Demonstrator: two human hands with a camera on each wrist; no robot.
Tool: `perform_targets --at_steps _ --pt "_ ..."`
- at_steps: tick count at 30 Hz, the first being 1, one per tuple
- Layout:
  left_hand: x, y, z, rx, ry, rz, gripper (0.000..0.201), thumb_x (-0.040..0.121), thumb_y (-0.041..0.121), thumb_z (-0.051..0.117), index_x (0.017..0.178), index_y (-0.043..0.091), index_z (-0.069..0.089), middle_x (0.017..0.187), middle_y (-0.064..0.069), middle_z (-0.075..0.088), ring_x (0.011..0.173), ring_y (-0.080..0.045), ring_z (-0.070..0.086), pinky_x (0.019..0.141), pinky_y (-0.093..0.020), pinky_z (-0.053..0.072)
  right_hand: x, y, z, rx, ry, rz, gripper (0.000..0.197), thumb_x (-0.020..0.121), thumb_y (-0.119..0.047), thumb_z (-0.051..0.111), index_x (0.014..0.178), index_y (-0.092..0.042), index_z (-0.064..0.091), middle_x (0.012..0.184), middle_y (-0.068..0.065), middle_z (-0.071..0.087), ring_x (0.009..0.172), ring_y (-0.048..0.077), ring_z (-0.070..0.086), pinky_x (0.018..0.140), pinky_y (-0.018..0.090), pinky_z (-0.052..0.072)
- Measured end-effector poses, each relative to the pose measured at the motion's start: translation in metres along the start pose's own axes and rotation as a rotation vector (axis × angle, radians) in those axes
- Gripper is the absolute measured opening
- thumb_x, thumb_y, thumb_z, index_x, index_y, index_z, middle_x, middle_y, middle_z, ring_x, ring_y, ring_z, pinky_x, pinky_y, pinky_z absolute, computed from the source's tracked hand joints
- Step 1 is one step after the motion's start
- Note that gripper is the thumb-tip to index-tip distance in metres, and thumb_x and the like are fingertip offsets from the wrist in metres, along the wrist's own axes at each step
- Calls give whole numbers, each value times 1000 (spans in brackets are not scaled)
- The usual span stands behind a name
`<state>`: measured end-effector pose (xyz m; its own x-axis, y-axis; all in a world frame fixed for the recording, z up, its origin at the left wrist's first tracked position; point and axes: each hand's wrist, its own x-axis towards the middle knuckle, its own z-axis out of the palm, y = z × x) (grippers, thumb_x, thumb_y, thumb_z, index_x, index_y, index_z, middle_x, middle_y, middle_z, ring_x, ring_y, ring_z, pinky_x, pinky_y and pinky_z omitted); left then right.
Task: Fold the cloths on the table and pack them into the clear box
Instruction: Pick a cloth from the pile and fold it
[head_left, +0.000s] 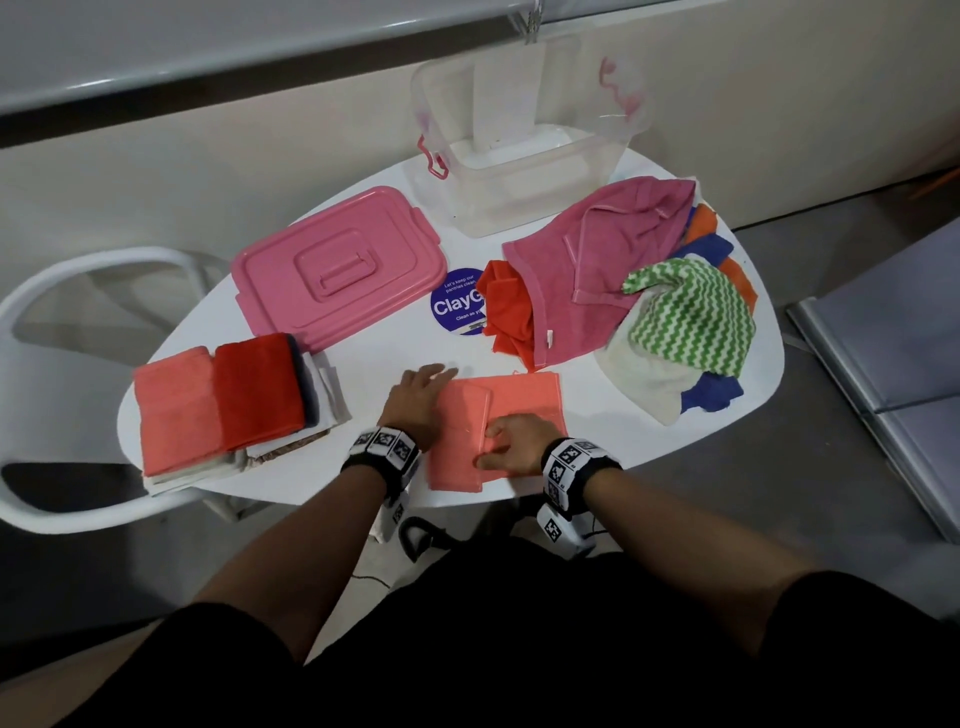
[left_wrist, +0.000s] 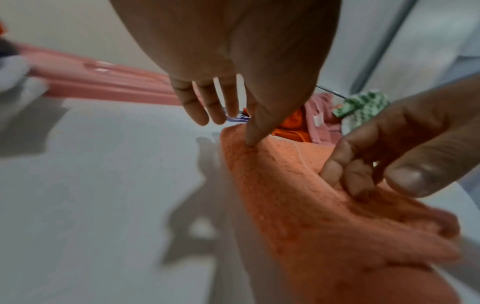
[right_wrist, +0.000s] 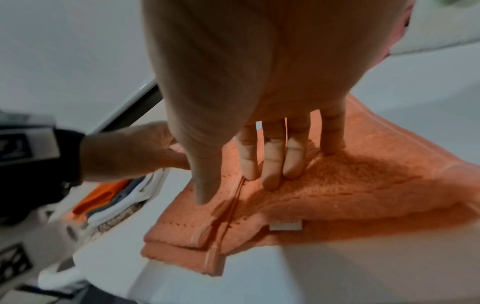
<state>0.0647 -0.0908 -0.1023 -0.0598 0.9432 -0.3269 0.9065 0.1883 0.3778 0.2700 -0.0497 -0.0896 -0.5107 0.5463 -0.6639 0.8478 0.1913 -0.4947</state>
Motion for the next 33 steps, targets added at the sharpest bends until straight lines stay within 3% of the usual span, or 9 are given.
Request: perform_targets --at_steps 5,11,13,16,19,23,27,30,33 --pt "12 9 -4 100 -275 -27 61 85 31 65 141 28 39 136 -2 49 121 -25 50 103 -40 39 4 8 2 -209 85 -8 58 65 -79 62 93 -29 65 93 -11 67 96 16 59 98 40 40" --pt "-18 -32 8 -212 -286 -216 29 79 43 73 94 25 56 98 0 66 95 -23 61 77 -30 45 -3 -10 12 -414 89 -6 79 60 -91 52 102 -24 62 123 7 57 122 29 44 113 55 16" --pt "-32 -49 13 -316 -249 -250 24 81 46 71 85 26 58 86 4 64 85 -19 60 71 -27 41 -2 -22 21 -390 116 -58 67 62 -83 59 97 -26 62 123 6 55 122 27 42 110 50 21" --pt "-46 -61 8 -434 -146 -223 25 85 49 62 85 24 65 84 5 68 83 -18 63 74 -27 45 0 -37 31 -182 156 -148 26 75 -48 72 82 -27 57 100 -4 57 105 21 51 86 32 36" --pt "-47 -62 -1 -441 -71 -180 38 78 54 50 87 20 65 83 3 70 81 -19 63 76 -31 48 1 -35 36 162 95 -101 30 80 -26 75 97 -22 51 84 -6 57 85 21 59 68 27 42" --pt "-39 -58 2 -361 -132 -185 37 78 63 49 84 29 63 82 10 67 82 -16 62 79 -32 49 4 -25 32 196 59 57 56 79 -35 79 124 -26 49 94 -5 62 91 16 59 85 29 47" --pt "-32 -56 6 -355 -140 -191 28 89 54 57 87 26 65 85 6 68 87 -19 64 82 -33 50 6 -29 31 17 31 70 17 83 -41 70 94 -31 61 93 -11 64 91 14 60 81 27 44" --pt "-29 -52 4 -510 -60 -145 40 83 60 46 85 24 61 85 3 68 84 -20 62 80 -32 48 4 -31 33 -44 56 94 26 85 -49 61 86 -24 64 88 -7 66 86 16 60 85 32 42" --pt "-32 -47 2 -614 -3 -102 18 93 39 52 84 25 57 86 3 65 81 -16 57 78 -29 42 6 -26 30 -2 44 79 32 87 -50 61 84 -19 63 94 0 68 89 19 62 83 31 46"
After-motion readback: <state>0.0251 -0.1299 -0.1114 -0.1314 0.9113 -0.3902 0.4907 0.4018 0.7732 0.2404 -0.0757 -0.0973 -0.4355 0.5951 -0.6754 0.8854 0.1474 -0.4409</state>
